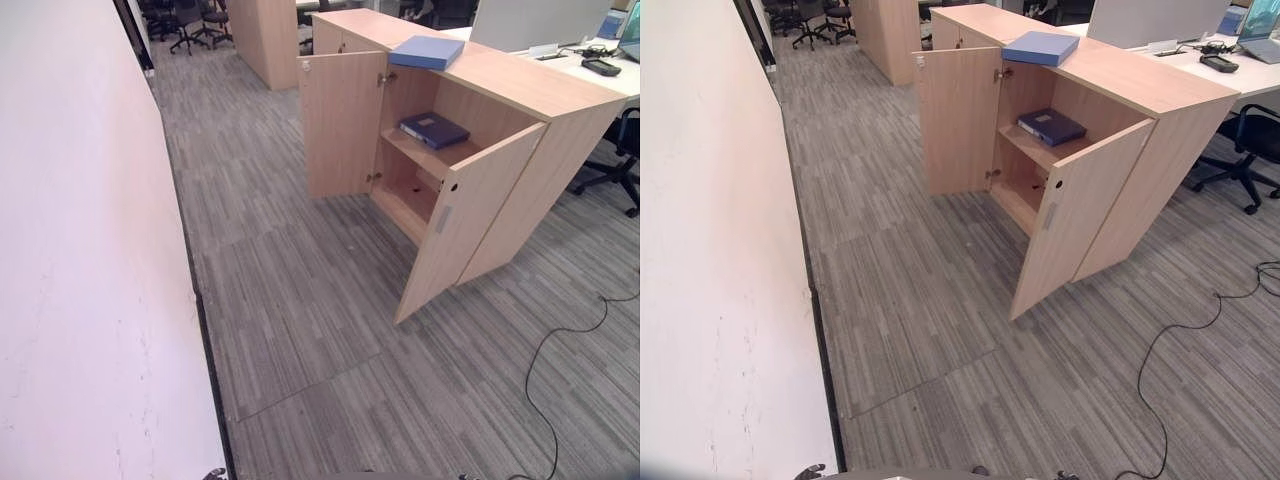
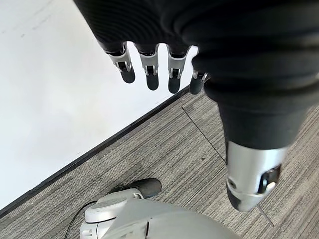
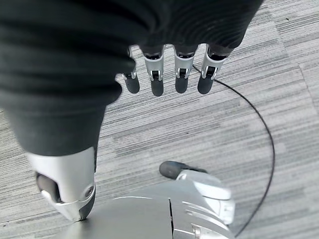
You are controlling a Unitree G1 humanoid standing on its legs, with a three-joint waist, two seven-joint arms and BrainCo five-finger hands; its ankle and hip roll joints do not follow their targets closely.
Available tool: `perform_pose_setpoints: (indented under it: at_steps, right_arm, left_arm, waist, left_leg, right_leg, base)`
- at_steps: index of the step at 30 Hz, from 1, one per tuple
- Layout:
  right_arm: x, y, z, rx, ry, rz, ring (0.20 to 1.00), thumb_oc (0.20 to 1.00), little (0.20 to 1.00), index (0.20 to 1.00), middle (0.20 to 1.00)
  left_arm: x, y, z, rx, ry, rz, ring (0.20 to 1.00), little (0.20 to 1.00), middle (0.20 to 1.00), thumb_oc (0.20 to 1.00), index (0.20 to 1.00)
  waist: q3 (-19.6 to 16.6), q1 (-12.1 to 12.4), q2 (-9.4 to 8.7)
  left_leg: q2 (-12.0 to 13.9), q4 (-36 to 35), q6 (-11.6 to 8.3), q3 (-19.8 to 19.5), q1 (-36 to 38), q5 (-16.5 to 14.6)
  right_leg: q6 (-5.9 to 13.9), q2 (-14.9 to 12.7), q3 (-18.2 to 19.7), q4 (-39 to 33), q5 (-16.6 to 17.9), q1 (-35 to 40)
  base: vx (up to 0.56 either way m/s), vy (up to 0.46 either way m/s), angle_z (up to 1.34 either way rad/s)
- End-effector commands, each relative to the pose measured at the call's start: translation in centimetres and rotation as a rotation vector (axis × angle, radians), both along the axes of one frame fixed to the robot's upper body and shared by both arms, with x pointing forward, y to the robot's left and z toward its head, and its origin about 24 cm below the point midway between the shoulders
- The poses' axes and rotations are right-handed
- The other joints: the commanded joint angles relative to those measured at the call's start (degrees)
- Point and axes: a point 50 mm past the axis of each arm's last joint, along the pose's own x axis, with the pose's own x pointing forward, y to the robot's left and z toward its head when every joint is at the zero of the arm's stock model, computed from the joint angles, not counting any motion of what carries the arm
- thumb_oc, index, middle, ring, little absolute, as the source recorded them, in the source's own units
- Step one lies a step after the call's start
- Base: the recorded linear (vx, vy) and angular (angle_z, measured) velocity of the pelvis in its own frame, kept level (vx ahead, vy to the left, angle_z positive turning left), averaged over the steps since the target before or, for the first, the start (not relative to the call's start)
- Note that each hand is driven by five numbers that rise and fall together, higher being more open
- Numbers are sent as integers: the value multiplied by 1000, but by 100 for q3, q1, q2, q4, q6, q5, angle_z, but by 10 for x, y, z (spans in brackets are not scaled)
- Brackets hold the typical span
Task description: Put the empty folder in the office cabinet
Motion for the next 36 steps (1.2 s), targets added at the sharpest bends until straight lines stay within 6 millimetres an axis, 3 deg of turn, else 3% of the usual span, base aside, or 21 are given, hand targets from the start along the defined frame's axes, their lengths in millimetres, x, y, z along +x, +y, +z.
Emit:
perform_pose_setpoints:
  at_steps: [1,8,17,20,23,24,25,28,30,31,32,35,36]
  right_arm:
    - [-4,10,-4,34,66,51,1000,1000,1000,1000,1000]
    - [-14,10,-5,44,91,8,1000,1000,1000,1000,1000]
    - [-12,11,-5,46,88,15,1000,1000,1000,1000,1000]
    - [-1,11,-4,44,63,27,1000,1000,1000,1000,1000]
    - [4,11,-3,38,53,36,1000,1000,1000,1000,1000]
    - [9,7,-2,25,41,35,1000,1000,1000,1000,1000]
    - [10,4,-1,12,40,27,1000,1000,1000,1000,1000]
    - [8,3,-1,10,43,23,1000,1000,1000,1000,1000]
    - [5,1,0,7,48,29,1000,1000,1000,1000,1000]
    - [4,0,0,3,54,30,1000,1000,1000,1000,1000]
    - [2,-2,0,-3,58,30,1000,1000,1000,1000,1000]
    - [-5,-5,0,-11,73,13,1000,1000,1000,1000,1000]
    - [-10,-5,-1,-4,84,8,1000,1000,1000,1000,1000]
  left_arm:
    - [7,-2,0,9,2,-34,1000,1000,1000,1000,1000]
    - [5,-2,0,10,14,-39,1000,1000,1000,1000,1000]
    - [8,2,1,23,1,-17,1000,1000,1000,1000,1000]
    - [21,8,5,36,-51,7,1000,1000,1000,1000,1000]
    - [28,10,7,44,-76,13,1000,1000,1000,1000,1000]
    - [32,11,9,50,-94,25,1000,1000,1000,1000,1000]
    - [30,13,9,52,-101,70,1000,1000,1000,1000,1000]
    - [25,13,7,49,-92,90,1000,1000,1000,1000,1000]
    - [17,13,6,50,-69,93,1000,1000,1000,1000,1000]
    - [12,13,5,51,-56,99,1000,1000,1000,1000,1000]
    - [9,12,4,51,-51,104,1000,1000,1000,1000,1000]
    - [1,12,3,49,-25,122,1000,1000,1000,1000,1000]
    - [-9,11,1,42,2,137,1000,1000,1000,1000,1000]
  waist:
    - [-124,-34,-265]
    - [-133,-38,-259]
    - [-63,-20,-305]
    - [274,39,-480]
    - [432,97,-547]
    - [630,188,-602]
    - [692,239,-659]
    - [664,310,-667]
    - [609,397,-574]
    - [562,450,-471]
    - [544,509,-409]
    - [517,615,-304]
    - [385,605,-240]
  left_leg:
    - [-447,-202,42,-623,20,-236]
    - [-434,-202,38,-584,45,-266]
    - [-310,-202,14,-587,108,-296]
    - [-181,804,-165,-357,-478,-486]
    - [-137,1481,-263,-223,-926,-480]
    - [-148,2471,-211,-198,-1613,-169]
    - [-151,2847,-77,-69,-2116,-12]
    - [-249,2497,-20,30,-2343,-56]
    - [-328,1722,-95,-24,-2223,301]
    - [-309,1068,-173,-51,-2263,718]
    - [-293,678,-204,-2,-2406,890]
    - [-392,-38,-290,209,-2647,1194]
    - [-349,-202,-283,214,-2546,1106]
  right_leg:
    - [607,-215,102,-43,405,-142]
    - [609,-216,107,-43,406,-131]
    - [575,-173,142,-24,350,-115]
    - [499,-209,136,149,261,-224]
    - [482,-238,93,178,232,-224]
    - [422,-241,22,191,215,-207]
    - [375,-263,-28,183,161,-182]
    - [374,-244,-20,144,133,-131]
    - [379,-103,30,22,107,-16]
    - [366,4,76,-24,53,49]
    - [357,65,105,-43,7,94]
    - [327,132,264,-43,-187,314]
    - [352,162,292,-43,-247,367]
  base:
    - [0,0,0]
    - [0,0,0]
    - [-2,-32,-1]
    - [-109,-95,3]
    - [-103,-99,-2]
    - [-34,-129,-3]
    - [8,-134,2]
    - [135,-7,-2]
    - [196,42,-4]
    - [215,62,-8]
    - [229,63,-4]
    - [227,74,-6]
    - [251,130,-32]
